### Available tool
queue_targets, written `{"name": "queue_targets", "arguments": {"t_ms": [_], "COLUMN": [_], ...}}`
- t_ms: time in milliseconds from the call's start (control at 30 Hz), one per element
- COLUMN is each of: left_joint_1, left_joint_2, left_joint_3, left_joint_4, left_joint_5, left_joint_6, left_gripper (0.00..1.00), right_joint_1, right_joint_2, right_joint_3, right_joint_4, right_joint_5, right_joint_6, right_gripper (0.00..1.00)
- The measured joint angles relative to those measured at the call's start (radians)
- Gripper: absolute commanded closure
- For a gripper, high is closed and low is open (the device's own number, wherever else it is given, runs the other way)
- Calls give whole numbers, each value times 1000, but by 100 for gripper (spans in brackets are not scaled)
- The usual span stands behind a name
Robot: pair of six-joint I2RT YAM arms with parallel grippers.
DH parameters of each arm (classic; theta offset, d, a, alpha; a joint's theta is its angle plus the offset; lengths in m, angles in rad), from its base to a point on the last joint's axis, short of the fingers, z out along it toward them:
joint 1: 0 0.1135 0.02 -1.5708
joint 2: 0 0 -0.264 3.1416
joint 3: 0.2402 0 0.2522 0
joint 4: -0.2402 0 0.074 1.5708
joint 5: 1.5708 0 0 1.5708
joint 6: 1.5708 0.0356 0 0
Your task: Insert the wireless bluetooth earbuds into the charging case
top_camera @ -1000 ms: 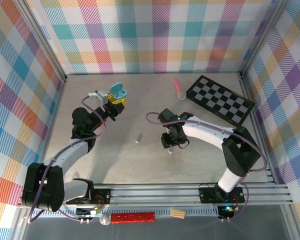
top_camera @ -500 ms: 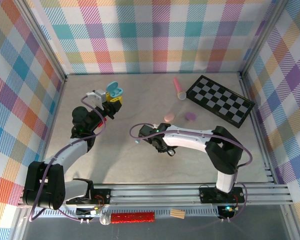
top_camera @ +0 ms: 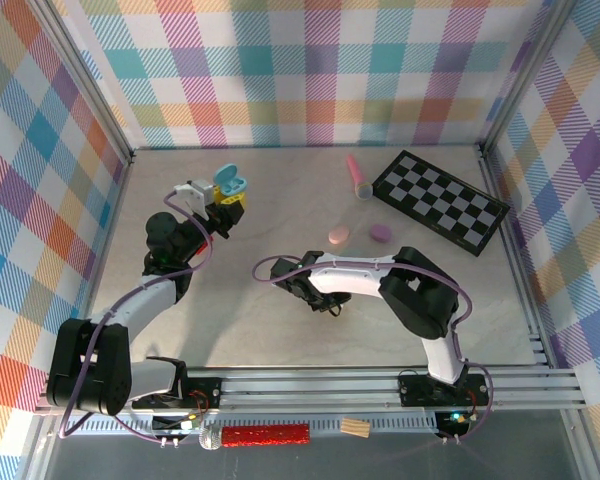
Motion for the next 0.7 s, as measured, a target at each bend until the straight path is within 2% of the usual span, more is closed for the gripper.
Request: {"name": "queue_targets", "arguments": {"t_ms": [700], "left_joint_1": [0], "left_joint_2": [11], "left_joint_3": [0], "left_joint_4": [23], "left_joint_5": [10], "left_joint_6": [-16], "left_gripper": [65], "right_joint_1": [2], "right_joint_2": [7], "right_joint_3": [7], "right_joint_4": [-59], "right_joint_5": [-23], "right_joint_6": [23], "right_gripper": [71]}}
